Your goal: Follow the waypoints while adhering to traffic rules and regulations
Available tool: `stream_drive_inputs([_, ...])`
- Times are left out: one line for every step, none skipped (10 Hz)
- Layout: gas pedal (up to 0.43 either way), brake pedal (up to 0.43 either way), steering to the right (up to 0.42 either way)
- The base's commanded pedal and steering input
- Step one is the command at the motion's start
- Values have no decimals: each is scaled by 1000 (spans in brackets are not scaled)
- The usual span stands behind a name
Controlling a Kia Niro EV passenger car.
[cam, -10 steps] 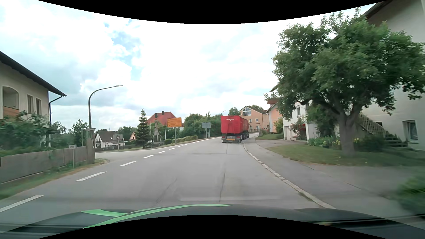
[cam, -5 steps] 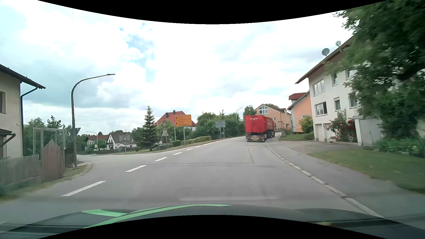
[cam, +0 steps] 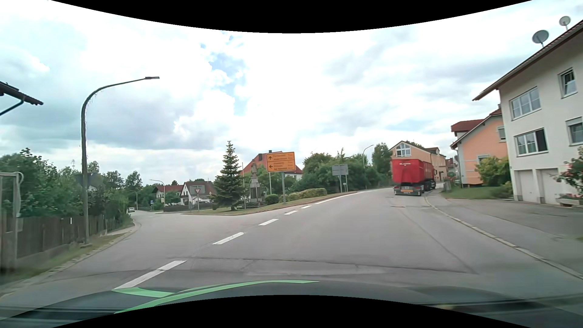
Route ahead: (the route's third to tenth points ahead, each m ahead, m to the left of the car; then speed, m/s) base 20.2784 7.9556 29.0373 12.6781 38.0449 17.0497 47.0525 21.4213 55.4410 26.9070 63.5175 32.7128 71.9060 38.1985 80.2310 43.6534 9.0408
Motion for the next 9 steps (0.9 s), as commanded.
stream_drive_inputs([0, 0, -155])
stream_drive_inputs([0, 0, -158])
stream_drive_inputs([0, 0, -160])
stream_drive_inputs([0, 0, -161])
stream_drive_inputs([0, 0, -160])
stream_drive_inputs([39, 0, -160])
stream_drive_inputs([47, 0, -158])
stream_drive_inputs([47, 0, -153])
stream_drive_inputs([79, 0, -143])
